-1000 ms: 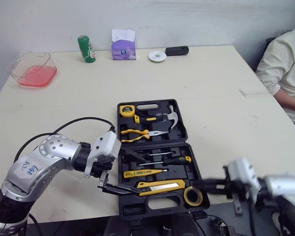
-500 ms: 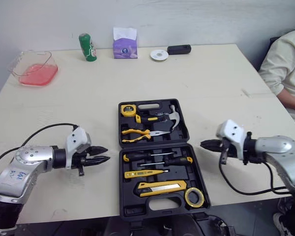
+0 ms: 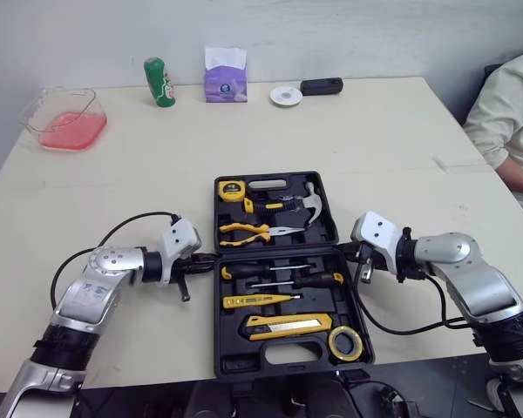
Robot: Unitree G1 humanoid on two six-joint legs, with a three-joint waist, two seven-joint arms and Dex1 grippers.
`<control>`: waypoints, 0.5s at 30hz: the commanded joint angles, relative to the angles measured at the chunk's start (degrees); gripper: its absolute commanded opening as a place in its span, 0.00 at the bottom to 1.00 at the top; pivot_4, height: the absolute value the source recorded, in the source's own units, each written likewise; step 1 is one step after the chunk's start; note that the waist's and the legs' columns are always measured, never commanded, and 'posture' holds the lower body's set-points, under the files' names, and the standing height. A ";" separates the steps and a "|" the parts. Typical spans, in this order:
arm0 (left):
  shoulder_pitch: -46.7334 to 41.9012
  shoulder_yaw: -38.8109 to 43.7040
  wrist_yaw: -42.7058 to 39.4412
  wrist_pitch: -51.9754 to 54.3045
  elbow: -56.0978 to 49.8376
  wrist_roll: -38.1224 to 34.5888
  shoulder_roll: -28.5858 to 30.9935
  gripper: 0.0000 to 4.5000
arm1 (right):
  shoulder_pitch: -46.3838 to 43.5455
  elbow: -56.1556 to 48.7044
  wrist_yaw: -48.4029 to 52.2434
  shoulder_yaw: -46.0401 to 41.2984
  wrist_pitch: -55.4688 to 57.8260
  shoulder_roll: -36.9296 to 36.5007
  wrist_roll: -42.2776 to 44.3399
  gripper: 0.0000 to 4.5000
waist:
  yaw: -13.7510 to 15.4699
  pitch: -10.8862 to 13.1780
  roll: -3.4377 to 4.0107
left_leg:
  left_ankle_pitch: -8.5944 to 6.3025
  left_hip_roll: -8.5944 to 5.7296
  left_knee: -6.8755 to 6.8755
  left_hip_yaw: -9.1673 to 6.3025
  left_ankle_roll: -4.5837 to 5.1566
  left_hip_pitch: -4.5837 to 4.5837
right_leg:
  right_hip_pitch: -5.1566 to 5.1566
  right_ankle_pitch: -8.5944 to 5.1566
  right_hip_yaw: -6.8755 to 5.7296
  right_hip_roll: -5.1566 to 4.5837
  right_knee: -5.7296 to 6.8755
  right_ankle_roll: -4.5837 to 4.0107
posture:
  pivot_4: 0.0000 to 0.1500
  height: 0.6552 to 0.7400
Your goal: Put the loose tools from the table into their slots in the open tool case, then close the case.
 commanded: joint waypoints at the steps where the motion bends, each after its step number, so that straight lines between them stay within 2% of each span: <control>1: -3.36 -1.58 1.23 2.26 1.11 0.80 -2.17 0.02 | -2.22 -1.49 0.04 -0.53 -0.56 1.31 -0.20 0.00 | 0.00 0.00 0.00 | 0.01 -0.02 0.00 -0.01 0.02 0.00 | 0.00 0.00 -0.01 -0.02 0.02 0.00 | 1.00 0.82; 8: -4.57 -2.27 0.08 1.48 2.75 3.23 -1.98 0.02 | -2.75 -1.07 -0.04 -0.92 -0.32 0.32 -2.73 0.00 | -0.05 0.00 0.00 | 0.05 -0.08 0.00 -0.04 0.03 0.00 | 0.00 0.02 -0.02 -0.10 0.05 0.03 | 1.00 0.82; 14: -1.56 1.69 0.70 4.91 -0.88 2.77 3.01 0.02 | -0.75 -2.61 0.98 -3.66 0.19 -4.55 -3.86 0.00 | -0.34 0.00 0.00 | 0.04 0.00 -0.01 -0.03 0.03 -0.02 | 0.00 0.02 0.01 -0.15 0.04 0.03 | 1.00 0.82; 15: -1.10 3.42 0.77 7.04 -1.96 1.66 4.33 0.08 | -0.47 -3.19 1.80 -4.81 1.38 -5.84 -2.86 0.00 | -0.46 0.00 0.00 | 0.04 0.05 -0.01 -0.03 0.01 -0.02 | 0.00 0.02 0.00 -0.14 0.04 0.03 | 1.00 0.82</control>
